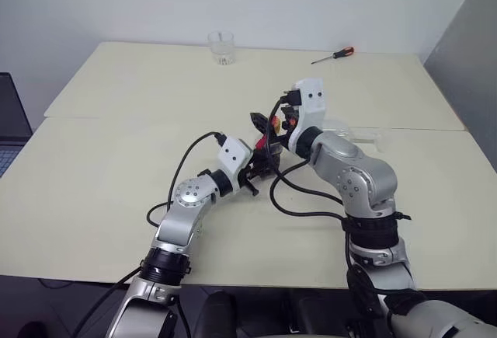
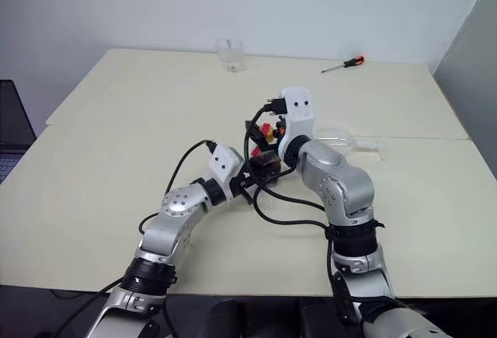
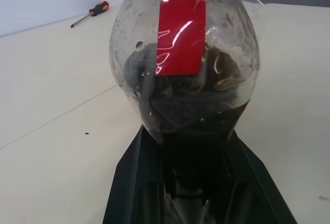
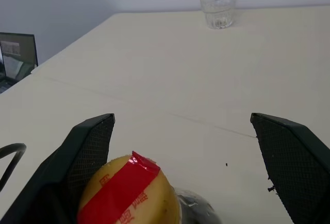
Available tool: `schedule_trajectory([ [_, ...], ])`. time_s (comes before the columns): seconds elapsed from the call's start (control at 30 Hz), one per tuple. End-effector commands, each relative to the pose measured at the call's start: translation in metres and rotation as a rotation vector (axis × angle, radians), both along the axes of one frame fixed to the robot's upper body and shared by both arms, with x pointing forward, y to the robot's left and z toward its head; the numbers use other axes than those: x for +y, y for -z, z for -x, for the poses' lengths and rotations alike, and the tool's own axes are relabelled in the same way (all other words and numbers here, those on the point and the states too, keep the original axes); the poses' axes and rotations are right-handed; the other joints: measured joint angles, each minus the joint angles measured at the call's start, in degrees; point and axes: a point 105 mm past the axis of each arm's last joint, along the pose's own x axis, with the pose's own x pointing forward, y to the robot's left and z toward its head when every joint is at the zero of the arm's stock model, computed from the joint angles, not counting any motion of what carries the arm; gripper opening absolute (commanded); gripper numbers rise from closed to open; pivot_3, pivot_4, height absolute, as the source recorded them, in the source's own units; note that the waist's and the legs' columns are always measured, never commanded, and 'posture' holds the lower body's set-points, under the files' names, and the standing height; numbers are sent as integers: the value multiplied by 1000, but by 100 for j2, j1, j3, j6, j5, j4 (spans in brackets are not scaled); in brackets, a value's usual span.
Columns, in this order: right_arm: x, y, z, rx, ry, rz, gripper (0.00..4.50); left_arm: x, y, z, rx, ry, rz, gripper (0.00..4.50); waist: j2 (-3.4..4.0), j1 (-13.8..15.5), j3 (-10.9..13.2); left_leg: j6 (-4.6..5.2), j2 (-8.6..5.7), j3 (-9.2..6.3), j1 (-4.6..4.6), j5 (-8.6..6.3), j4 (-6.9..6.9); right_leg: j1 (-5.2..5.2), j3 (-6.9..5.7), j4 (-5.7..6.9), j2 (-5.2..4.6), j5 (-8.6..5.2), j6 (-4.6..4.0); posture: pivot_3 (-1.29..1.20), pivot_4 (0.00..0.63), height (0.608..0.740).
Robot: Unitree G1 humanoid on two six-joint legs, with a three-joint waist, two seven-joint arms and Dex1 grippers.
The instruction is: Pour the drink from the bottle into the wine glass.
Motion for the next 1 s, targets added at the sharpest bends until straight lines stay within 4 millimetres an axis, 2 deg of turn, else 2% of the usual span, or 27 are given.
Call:
schedule_trajectory([
  [0.03, -22, -14, -2, -57, 77, -25, 4500, 0, -23, -1, -90, 10, 23, 708, 0, 0, 0, 0, 0, 0, -1, 0, 0, 0, 0, -1, 0, 0, 0, 0, 150, 740],
  [0.23, -32, -26, 11, -99, 74, -62, 4500, -1, -23, -3, -89, 9, 27, 690, 0, 4, 0, 0, 0, -4, -9, 0, -1, -4, 0, -4, 0, 0, 0, 0, 150, 740],
  [0.43, -33, -21, 33, -92, 15, -53, 4500, -2, -24, -5, -94, 17, 29, 688, 0, -2, 0, 0, 0, -5, -11, 0, -2, -5, 0, -4, -1, 0, 0, 0, 150, 740],
  [0.77, -48, -14, 44, -72, 16, -21, 4500, -2, -25, -8, -99, 20, 27, 684, 0, -1, 0, 0, -1, -4, -14, 0, 0, -7, 1, -4, 0, -11, 20, 0, 150, 740],
  [1.0, -29, -27, 44, -108, -80, -36, 4500, 0, -25, -7, -103, 15, 25, 683, 0, -16, 0, 0, 1, -8, -13, 0, -1, -8, -1, -3, 2, -12, 20, 0, 150, 740],
])
